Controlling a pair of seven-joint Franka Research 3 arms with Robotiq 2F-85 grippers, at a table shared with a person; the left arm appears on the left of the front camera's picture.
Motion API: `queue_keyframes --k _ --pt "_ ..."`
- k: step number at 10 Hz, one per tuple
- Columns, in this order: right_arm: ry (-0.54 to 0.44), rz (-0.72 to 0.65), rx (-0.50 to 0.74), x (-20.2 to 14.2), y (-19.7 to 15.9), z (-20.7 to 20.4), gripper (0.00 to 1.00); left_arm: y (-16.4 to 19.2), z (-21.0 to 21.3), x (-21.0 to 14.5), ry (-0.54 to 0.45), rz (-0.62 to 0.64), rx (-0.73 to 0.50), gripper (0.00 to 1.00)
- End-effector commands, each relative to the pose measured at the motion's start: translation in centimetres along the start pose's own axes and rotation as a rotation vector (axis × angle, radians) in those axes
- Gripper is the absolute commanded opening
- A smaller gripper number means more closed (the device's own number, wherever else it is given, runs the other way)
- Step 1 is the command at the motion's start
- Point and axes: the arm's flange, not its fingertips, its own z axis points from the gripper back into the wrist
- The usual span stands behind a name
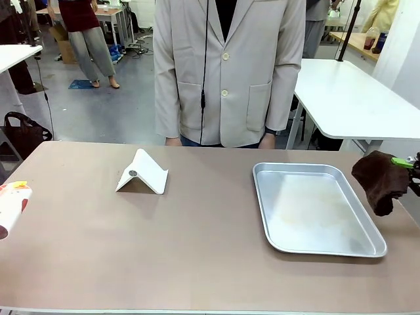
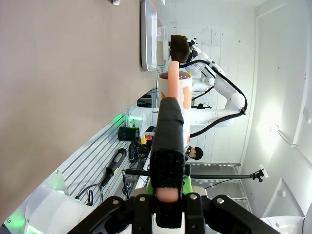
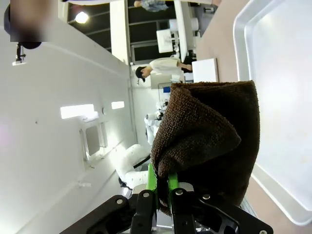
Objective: Clean the surface of the table.
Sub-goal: Clean the area not pointed to by the person, then return the Lint Roller and towel to their original positions.
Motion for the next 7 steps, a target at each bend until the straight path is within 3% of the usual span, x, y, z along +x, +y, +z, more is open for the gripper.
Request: queue_keyframes --k 1,7 --pt "-0.016 -0.009 0.016 -0.01 0.50 -0.14 0.10 -0.31 -0.07 -0.16 0.000 -0.005 -0.005 0.21" --pt "-0.016 -0.009 0.016 -0.01 0.50 -0.14 0.10 -0.31 -0.07 -0.16 0.000 -0.005 -0.005 0.21"
